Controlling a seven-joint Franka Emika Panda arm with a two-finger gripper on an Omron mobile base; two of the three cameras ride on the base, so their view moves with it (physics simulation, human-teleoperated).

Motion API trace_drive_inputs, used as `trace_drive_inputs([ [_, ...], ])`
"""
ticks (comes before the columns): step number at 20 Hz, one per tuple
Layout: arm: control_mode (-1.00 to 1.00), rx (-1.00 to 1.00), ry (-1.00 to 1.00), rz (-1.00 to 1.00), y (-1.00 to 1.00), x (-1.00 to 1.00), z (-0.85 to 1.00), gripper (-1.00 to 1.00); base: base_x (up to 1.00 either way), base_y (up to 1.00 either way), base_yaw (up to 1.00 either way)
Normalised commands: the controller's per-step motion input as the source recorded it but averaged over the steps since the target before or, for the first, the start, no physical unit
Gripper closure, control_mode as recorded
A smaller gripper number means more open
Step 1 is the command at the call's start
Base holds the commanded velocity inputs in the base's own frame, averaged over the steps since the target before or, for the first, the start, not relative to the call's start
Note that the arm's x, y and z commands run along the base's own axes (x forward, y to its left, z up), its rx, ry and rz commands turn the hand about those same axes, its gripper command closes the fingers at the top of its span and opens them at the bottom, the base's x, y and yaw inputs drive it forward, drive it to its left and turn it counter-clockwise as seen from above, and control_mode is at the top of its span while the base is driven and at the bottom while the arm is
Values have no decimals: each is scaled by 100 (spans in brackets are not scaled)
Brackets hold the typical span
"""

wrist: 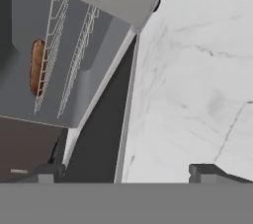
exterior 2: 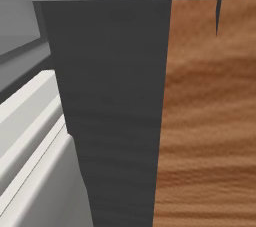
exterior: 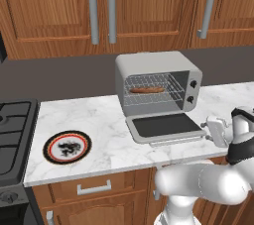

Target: Pull the toaster oven rack outwards. Pick up the baguette from the plate and place it on the toaster oven rack. Close the toaster oven door fully and set the temperature to the lowest setting.

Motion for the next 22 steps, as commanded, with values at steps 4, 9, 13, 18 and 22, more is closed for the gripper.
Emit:
trace_drive_inputs([
  [4, -100, 0, 0, 8, 23, -11, 0, -100, 0, 0, 0],
  [9, -100, 0, -1, 8, 19, -3, 0, -100, 0, 0, 0],
  [13, -100, 0, -1, 6, 16, 0, 0, -100, 0, 0, 0],
  [18, -100, 0, 0, 4, 15, 0, 0, -100, 0, 0, 0],
  [22, -100, 0, 0, 4, 13, 0, 18, -100, 0, 0, 0],
])
